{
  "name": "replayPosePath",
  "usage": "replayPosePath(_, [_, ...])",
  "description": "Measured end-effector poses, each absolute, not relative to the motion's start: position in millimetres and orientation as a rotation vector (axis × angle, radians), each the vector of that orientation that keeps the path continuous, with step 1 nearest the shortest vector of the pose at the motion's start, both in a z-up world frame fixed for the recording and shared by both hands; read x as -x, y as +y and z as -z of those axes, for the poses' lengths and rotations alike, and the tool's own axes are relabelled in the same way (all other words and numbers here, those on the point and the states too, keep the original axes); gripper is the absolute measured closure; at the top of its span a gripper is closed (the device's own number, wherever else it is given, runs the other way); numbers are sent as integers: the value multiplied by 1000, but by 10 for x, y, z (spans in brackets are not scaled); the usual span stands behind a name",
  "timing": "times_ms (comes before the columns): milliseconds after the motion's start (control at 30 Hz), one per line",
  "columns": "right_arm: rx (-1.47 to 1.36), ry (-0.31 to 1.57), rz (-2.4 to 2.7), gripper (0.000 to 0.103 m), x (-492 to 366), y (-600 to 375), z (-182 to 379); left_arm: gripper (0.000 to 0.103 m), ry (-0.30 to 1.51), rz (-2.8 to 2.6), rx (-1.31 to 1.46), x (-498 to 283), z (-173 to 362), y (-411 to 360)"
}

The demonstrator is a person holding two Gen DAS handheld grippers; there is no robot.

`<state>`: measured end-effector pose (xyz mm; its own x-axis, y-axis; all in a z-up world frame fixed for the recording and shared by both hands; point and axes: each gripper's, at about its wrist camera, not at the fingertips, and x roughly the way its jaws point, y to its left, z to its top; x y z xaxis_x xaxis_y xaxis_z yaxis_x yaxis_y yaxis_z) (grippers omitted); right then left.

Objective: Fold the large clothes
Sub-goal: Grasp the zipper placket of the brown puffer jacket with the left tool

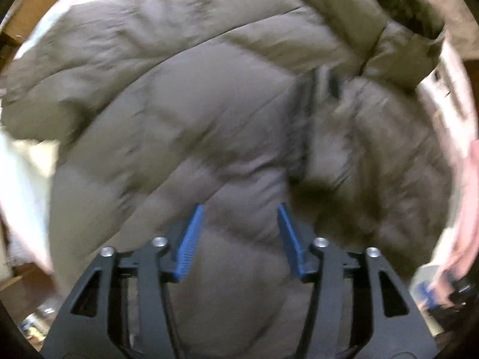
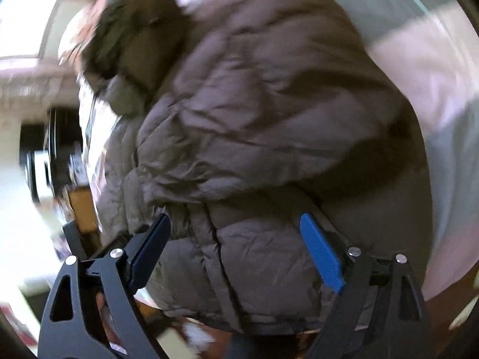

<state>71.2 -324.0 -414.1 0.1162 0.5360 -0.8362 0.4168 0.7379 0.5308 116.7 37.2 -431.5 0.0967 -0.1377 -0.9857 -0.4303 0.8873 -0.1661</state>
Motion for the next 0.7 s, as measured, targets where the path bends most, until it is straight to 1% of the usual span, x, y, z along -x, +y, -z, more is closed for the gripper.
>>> replayPosePath(33, [-836, 1504, -78, 14, -702, -3283, 4206, 29, 1442, -201, 505, -1296, 4320, 362])
replayPosePath(67, [-855, 1501, -58, 14, -710, -3315, 4259, 26, 1421, -190, 516, -1377, 4322, 349])
replayPosePath(100, [-877, 1499, -37, 14, -719, -3368, 4328, 29, 1402, -174, 525, -1506, 4341, 321])
replayPosePath(133, [-893, 1498, -26, 14, -725, -3407, 4374, 33, 1402, -145, 540, -1607, 4219, 161])
replayPosePath(167, [-914, 1496, -17, 14, -746, -3439, 4436, 57, 1422, -80, 579, -1734, 4304, 99])
replayPosePath(200, [-932, 1496, -11, 15, -765, -3458, 4475, 78, 1457, -44, 598, -1842, 4423, 0])
replayPosePath(267, [-1000, 1496, 8, 15, -813, -3523, 4642, 90, 1525, -43, 624, -1915, 4599, -131])
replayPosePath(300, [-1036, 1496, 16, 15, -835, -3542, 4729, 94, 1527, -42, 664, -1930, 4683, -131])
replayPosePath(333, [-1090, 1490, 30, 29, -864, -3575, 4822, 95, 1528, -35, 686, -1904, 4727, -123])
replayPosePath(367, [-1133, 1476, 34, 46, -883, -3600, 4880, 96, 1527, -27, 689, -1935, 4725, -131])
replayPosePath(400, [-1172, 1460, 31, 84, -905, -3626, 4928, 97, 1523, -20, 686, -1923, 4711, -78])
replayPosePath(433, [-1198, 1450, 44, 96, -942, -3658, 4986, 97, 1517, -4, 686, -1956, 4692, -81])
replayPosePath(500, [-1254, 1355, 94, 99, -951, -3804, 4919, 97, 1512, 43, 697, -2039, 4693, -218])
replayPosePath(567, [-1180, 1234, 182, 99, -949, -4026, 4655, 97, 1505, 100, 676, -2105, 4670, -329])
replayPosePath(600, [-1143, 1210, 212, 99, -937, -4088, 4582, 97, 1511, 140, 648, -2152, 4655, -460])
replayPosePath(633, [-1098, 1211, 255, 98, -919, -4166, 4536, 97, 1523, 135, 608, -2148, 4675, -560])
replayPosePath(667, [-1073, 1266, 249, 96, -928, -4193, 4589, 97, 1536, 108, 555, -2143, 4710, -625])
replayPosePath(700, [-1044, 1378, 205, 85, -954, -4168, 4692, 97, 1540, 78, 520, -2063, 4744, -629])
